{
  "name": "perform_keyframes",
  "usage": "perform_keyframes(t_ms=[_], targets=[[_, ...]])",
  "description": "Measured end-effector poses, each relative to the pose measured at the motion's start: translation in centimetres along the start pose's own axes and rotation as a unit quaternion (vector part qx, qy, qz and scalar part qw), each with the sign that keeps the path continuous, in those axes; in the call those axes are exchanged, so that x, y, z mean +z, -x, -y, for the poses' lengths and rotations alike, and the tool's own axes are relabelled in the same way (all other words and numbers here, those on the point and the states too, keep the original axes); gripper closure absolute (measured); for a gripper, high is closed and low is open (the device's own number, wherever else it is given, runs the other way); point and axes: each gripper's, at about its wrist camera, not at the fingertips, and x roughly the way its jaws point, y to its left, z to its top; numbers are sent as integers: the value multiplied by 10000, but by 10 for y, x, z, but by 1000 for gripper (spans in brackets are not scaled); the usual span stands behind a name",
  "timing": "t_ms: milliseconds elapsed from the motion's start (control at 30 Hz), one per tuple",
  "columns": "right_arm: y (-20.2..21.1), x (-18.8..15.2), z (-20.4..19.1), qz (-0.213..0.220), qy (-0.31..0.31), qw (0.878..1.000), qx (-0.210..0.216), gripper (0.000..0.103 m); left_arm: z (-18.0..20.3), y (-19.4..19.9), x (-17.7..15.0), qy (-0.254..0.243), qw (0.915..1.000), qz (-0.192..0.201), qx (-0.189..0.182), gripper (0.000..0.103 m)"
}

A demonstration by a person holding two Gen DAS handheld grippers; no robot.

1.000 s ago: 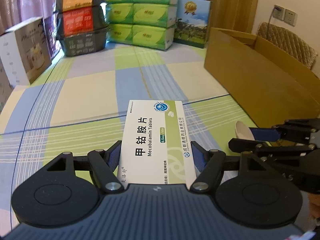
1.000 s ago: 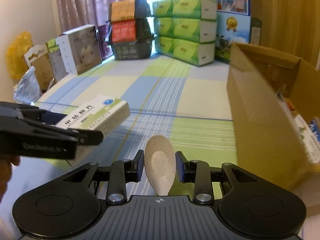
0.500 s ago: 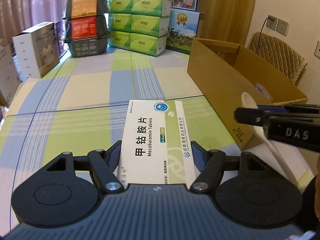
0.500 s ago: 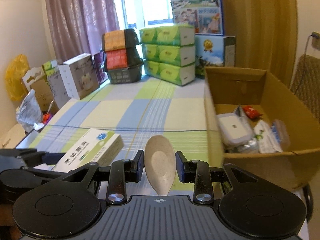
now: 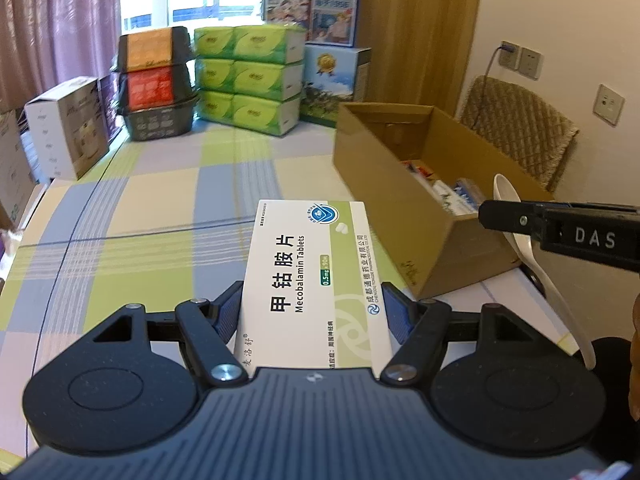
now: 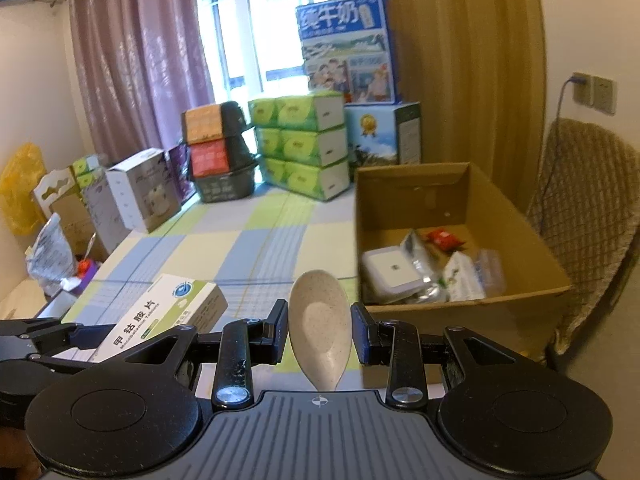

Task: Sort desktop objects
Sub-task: 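Lift the Mecobalamin box and spoon and carry them toward the cardboard box, then lower the Mecobalamin box and spoon over the cardboard box with both tools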

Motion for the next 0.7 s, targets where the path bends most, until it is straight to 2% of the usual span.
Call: perform_keyframes(t_ms=[233, 700], targets=[[17, 3, 25, 66, -178, 9995, -257, 73, 26, 9, 7, -85, 9997, 98, -187, 36], [30, 5, 63, 145, -454, 9973, -556, 73, 60, 4, 14, -180, 9989, 17, -441, 36]])
